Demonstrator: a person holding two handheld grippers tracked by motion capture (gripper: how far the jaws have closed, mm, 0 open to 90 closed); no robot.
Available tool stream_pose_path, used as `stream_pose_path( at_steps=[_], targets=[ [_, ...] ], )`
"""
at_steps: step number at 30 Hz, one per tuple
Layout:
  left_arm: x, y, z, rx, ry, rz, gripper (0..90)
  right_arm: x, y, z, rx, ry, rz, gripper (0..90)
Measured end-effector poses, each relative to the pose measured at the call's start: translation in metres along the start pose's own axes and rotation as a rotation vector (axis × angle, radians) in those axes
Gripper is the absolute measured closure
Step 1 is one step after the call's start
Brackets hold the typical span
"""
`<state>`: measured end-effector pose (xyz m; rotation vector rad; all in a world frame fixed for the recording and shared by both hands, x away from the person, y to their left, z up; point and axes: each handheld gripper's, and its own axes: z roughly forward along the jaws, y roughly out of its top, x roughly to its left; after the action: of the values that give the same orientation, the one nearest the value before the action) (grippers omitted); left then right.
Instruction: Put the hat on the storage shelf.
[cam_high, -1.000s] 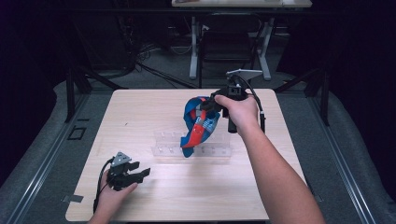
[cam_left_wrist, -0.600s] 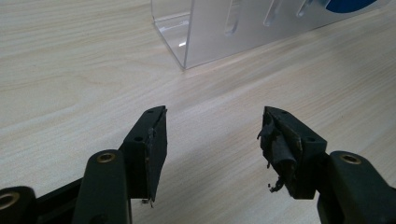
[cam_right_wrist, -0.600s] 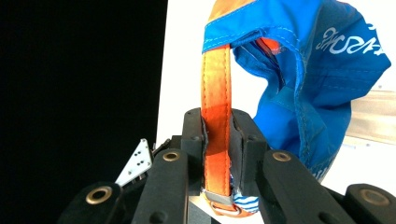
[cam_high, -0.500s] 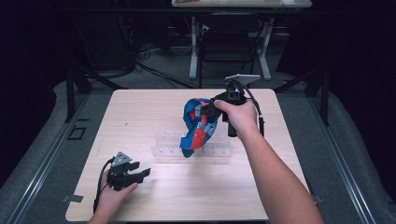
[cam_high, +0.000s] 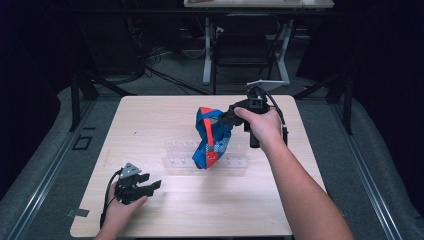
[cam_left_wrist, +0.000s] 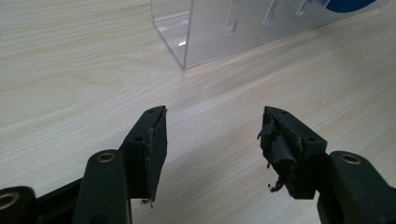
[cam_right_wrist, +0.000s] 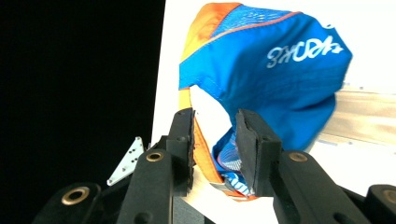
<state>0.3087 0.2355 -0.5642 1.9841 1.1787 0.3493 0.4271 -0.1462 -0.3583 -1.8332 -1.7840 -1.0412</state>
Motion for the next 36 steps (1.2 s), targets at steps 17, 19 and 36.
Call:
stream_pose_path(
  at_steps=[17,19,36],
  targets=[
    [0.0,-0.001,0.001,-0.008,0.007,0.001,41.5,-0.027,-0.026,-0.014,-0.02,-0.064,-0.057,63.3],
    [0.0,-0.001,0.001,-0.008,0.007,0.0,41.5,-0.029,-0.028,-0.014,-0.019,-0.063,-0.06,63.2],
    [0.0,-0.001,0.001,-0.008,0.011,-0.002,41.5,-0.081,-0.064,-0.025,-0.069,-0.066,-0.035,61.3]
  ],
)
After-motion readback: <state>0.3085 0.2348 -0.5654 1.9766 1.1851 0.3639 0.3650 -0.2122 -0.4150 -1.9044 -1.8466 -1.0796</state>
